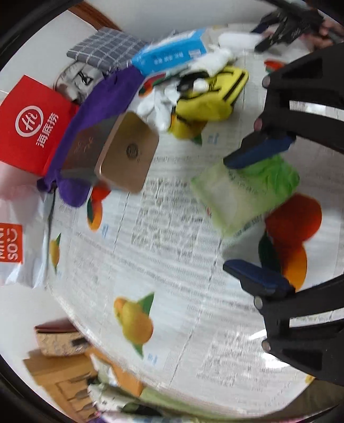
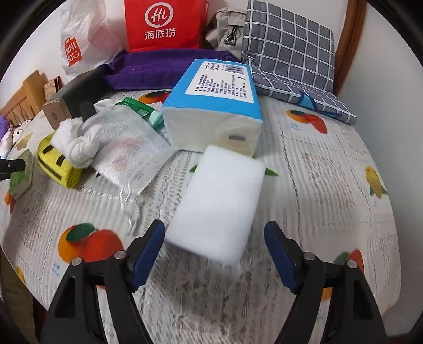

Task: Organize soft objects
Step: 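Carry the green pack in the left tool and sponge in the right toward the purple towel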

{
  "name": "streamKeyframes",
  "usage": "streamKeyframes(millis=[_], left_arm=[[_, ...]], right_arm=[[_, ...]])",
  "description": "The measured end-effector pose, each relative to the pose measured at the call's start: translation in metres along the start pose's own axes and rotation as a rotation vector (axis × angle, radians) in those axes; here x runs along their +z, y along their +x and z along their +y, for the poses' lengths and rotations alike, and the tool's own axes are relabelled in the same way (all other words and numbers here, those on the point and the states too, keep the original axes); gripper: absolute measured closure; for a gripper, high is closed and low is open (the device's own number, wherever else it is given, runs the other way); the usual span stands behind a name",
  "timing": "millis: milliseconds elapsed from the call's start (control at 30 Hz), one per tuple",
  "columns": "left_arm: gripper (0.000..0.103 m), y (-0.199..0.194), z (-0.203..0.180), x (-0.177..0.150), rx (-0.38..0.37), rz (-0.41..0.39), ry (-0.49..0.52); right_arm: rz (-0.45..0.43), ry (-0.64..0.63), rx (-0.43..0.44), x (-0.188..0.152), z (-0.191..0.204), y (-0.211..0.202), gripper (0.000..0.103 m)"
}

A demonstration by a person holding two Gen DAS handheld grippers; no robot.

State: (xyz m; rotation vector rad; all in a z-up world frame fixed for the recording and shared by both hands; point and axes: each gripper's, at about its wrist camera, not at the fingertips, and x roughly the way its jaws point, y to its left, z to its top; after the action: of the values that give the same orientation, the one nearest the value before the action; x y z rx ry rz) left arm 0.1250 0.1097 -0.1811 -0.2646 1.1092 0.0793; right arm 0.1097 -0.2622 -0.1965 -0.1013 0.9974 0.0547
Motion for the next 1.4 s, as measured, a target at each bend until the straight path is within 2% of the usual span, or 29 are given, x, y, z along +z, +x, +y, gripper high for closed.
streamKeyframes(millis=[100, 333, 433, 567, 667, 733, 800, 833, 900, 1100, 1400], left_arm=[[0.026, 0.001, -0.002, -0.005, 0.0, 0.005, -0.01], [0.023, 0.003, -0.025, -0.018, -0.019, -0.032, -0.024], [0.015, 0.01, -0.04, -0.019, 0.036, -0.04, 0.016], [0.013, 0.015, -0.049, -0.018, 0.107, -0.047, 0.061], [0.014, 0.013, -0.046, -0.017, 0.095, -0.05, 0.047], [0.017, 0.01, -0.038, -0.016, 0.091, -0.058, 0.002], [0.034, 0.007, -0.034, -0.016, 0.077, -0.078, -0.014], [0.034, 0.005, -0.032, -0.015, 0.069, -0.081, -0.017], [0.041, 0.003, -0.028, -0.014, 0.044, -0.079, -0.022], [0.043, -0.007, -0.027, -0.012, 0.014, -0.09, -0.01], [0.043, -0.036, -0.043, 0.005, -0.024, -0.152, 0.055]], right_arm=[[-0.006, 0.022, -0.011, -0.007, -0.001, -0.006, 0.017], [-0.001, 0.099, 0.017, -0.011, -0.006, -0.004, 0.017], [-0.004, 0.107, 0.014, -0.01, -0.005, -0.001, 0.017], [-0.011, 0.137, 0.021, -0.006, -0.007, 0.004, 0.017], [-0.014, 0.145, 0.014, -0.003, -0.009, 0.005, 0.021], [-0.02, 0.135, -0.001, -0.003, -0.01, 0.004, 0.038], [-0.009, 0.126, -0.015, -0.004, -0.011, 0.004, 0.049], [-0.009, 0.125, -0.017, -0.004, -0.012, 0.003, 0.053], [-0.017, 0.131, 0.001, -0.005, -0.015, -0.002, 0.053], [-0.055, 0.115, 0.013, -0.003, -0.014, -0.015, 0.054], [-0.119, 0.1, 0.04, 0.008, -0.013, -0.047, 0.054]])
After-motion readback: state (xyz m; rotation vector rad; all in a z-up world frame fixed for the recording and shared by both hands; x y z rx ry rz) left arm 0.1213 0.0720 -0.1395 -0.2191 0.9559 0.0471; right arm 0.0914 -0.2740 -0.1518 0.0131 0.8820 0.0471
